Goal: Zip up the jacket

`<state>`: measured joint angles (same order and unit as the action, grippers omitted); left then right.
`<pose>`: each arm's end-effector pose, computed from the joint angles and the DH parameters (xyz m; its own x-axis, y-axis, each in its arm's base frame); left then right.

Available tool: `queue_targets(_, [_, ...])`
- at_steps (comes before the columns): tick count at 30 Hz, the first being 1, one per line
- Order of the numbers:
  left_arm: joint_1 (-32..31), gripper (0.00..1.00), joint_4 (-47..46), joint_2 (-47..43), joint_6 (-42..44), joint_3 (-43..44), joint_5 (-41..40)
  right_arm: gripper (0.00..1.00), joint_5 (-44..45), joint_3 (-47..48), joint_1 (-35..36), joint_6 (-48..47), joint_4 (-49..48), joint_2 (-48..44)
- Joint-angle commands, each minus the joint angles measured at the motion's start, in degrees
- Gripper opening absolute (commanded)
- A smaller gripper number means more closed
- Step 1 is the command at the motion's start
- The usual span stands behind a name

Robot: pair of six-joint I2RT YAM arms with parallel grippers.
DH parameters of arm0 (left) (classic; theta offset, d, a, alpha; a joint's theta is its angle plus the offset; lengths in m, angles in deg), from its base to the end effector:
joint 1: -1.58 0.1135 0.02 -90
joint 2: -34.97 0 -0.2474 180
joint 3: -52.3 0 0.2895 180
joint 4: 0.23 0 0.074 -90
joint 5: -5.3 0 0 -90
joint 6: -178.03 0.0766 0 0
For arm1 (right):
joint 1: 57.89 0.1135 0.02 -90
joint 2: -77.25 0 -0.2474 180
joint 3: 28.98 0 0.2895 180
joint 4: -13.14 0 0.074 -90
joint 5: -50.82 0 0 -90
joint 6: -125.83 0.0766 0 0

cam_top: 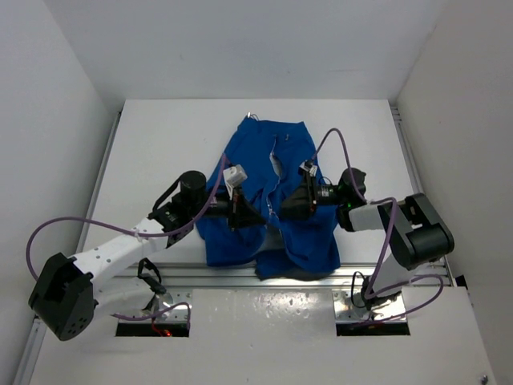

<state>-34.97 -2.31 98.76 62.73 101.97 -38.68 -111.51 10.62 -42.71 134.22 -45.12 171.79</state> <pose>0.2209 -0.2324 0.2383 -0.5698 0.0530 -0.8200 0.8134 0.1785 -0.5537 0.2733 0.1498 0.1288 -0.9950 0.0412 0.0911 0.0903 -0.0214 0.9957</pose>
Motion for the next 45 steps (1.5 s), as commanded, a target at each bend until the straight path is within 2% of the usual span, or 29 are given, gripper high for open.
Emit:
queue_targets(1, [2.4,0.00,-6.9,-2.2,-5.3,-0.3,-1.5,0.55,4.3,-1.9,0.6,7.4,-12.5,-4.4])
queue_targets(4, [3.1,0.00,-8.5,-2.2,-8.0,-0.8,-2.7,0.57,6.1,-4.0,0.5,9.4,-12.5,-5.8])
queue_targets(9, [3.6,0.00,-10.0,-2.2,-9.1,-0.8,-2.7,0.58,7.6,-1.7,1.3,11.6,-12.3,-5.2])
queue_targets(13, [3.6,0.00,-10.6,-2.2,-9.1,-0.8,-2.7,0.52,9.3,-0.6,3.5,12.9,-12.3,-4.1])
queue_targets(19, [3.6,0.00,-11.6,-2.2,-9.6,-0.8,-3.2,0.50,10.8,0.3,6.0,14.6,-12.4,-1.9])
queue_targets(27, [3.6,0.00,-11.6,-2.2,-9.6,-1.3,-3.2,0.39,13.1,1.7,4.9,15.3,-12.3,-1.3])
queue_targets(33, [3.6,0.00,-11.6,-2.2,-9.6,-1.3,-3.2,0.38,14.6,3.7,1.8,15.4,-12.2,-1.6])
queue_targets(45, [3.6,0.00,-12.8,-1.6,-9.6,-1.3,-3.2,0.36,13.7,2.4,3.8,15.0,-12.4,-2.3])
